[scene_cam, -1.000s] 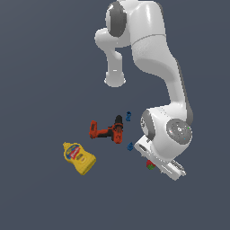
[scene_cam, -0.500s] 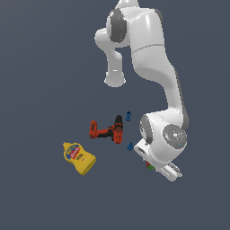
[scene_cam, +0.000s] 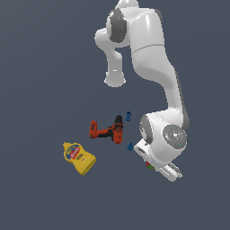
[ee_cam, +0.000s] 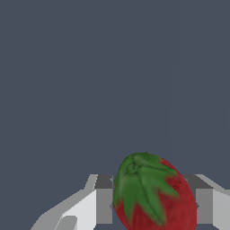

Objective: Pick up a designated object from a clutter of objects.

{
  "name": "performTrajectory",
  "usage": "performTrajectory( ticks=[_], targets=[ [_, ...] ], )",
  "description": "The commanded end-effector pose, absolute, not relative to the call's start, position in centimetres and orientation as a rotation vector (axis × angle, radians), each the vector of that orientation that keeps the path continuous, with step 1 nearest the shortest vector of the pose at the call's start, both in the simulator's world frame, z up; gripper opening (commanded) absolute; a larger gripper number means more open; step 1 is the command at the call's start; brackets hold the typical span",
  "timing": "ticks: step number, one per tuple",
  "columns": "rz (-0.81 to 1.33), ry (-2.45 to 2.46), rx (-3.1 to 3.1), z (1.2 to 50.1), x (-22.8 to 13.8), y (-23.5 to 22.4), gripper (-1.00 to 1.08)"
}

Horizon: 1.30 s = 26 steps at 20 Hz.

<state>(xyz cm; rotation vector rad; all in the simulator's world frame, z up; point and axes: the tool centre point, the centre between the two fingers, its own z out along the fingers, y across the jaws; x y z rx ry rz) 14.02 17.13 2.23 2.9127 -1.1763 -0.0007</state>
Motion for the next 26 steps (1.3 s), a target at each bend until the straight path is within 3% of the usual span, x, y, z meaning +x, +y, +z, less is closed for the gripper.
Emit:
performTrajectory(
  ticks=[1,13,26],
  targets=[
    [0.000,-1.176,2.913,2.3,14.0,17.1,-1.00],
    [-0.001,-1.176,2.913,5.2,12.2,17.6,-1.00],
    [-0.001,-1.176,2.913,14.4,6.7,19.1,-1.00]
  ],
)
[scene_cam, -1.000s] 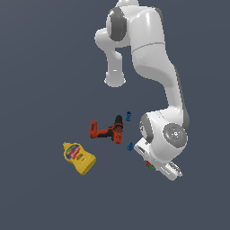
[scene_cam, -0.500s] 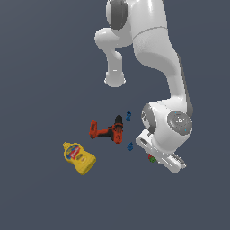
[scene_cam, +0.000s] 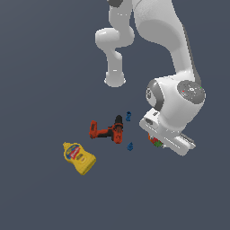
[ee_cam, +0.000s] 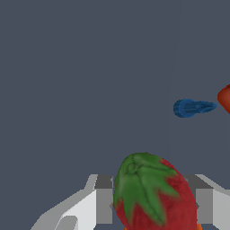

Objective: Pick up a designated object from a clutter of objects.

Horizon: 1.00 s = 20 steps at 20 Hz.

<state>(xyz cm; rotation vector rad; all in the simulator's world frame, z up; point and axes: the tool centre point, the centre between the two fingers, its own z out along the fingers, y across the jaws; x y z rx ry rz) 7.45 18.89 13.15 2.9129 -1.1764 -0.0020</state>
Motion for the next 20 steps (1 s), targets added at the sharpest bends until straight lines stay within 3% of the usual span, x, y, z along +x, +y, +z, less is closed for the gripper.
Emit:
performTrajectory(
  ticks=[1,20],
  targets=[
    [-0.001,-1.176,2.913,15.3,6.2,19.2,-1.00],
    [0.002,-1.176,2.912,33.0,-3.9,22.1,-1.00]
  ],
)
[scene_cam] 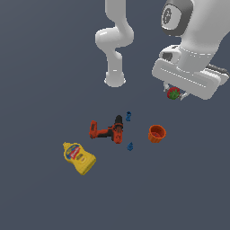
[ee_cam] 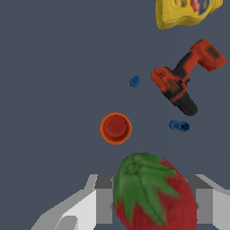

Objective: Pick up a designated object from a clutter of objects.

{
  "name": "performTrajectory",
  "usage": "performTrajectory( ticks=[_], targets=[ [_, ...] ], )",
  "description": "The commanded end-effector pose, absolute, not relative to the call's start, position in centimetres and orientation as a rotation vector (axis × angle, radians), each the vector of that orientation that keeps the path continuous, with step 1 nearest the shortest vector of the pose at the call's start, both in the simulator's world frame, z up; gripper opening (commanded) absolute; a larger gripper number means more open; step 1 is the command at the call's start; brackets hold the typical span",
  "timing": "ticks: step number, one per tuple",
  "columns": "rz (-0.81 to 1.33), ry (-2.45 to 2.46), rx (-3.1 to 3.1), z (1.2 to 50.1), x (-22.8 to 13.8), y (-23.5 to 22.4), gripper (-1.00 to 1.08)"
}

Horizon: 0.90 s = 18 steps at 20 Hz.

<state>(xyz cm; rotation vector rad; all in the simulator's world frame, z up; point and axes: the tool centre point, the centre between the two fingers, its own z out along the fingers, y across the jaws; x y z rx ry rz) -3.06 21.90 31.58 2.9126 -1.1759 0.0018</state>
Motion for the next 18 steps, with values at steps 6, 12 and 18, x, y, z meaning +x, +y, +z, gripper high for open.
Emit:
performTrajectory(
  ticks=[6,12,18],
  targets=[
    [0.002,-1.176,2.912,37.5,-6.3,22.9,-1.00],
    [0.001,-1.176,2.912,40.3,-7.6,23.5,-1.00],
    [0.000,-1.176,2.913,41.0,-7.9,23.7,-1.00]
  ],
)
